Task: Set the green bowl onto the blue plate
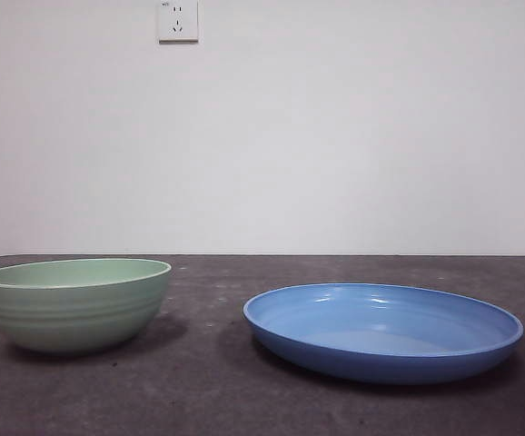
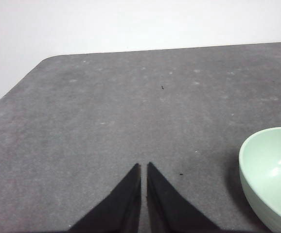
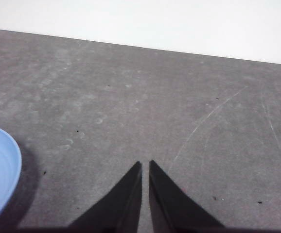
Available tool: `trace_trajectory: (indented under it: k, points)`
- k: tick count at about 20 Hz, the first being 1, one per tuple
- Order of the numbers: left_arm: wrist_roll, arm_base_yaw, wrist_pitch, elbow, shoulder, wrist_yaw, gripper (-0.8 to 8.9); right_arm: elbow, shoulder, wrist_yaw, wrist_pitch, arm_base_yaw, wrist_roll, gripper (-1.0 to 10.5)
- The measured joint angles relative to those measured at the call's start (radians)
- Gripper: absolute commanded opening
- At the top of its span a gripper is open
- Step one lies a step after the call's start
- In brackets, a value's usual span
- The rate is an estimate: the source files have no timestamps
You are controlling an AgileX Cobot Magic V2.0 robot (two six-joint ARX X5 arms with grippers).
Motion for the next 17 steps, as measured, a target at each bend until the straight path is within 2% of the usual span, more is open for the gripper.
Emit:
trace_trajectory:
  k: [13, 17]
  points:
    - [0.0, 0.0, 0.0, 0.0, 0.0, 0.0, 0.2, 0.0, 0.0, -0.006, 0.0, 0.0, 0.0, 0.2]
    - [-0.02, 0.0, 0.0, 0.0, 0.0, 0.0, 0.18, 0.0, 0.0, -0.04, 0.002, 0.0, 0.014, 0.2]
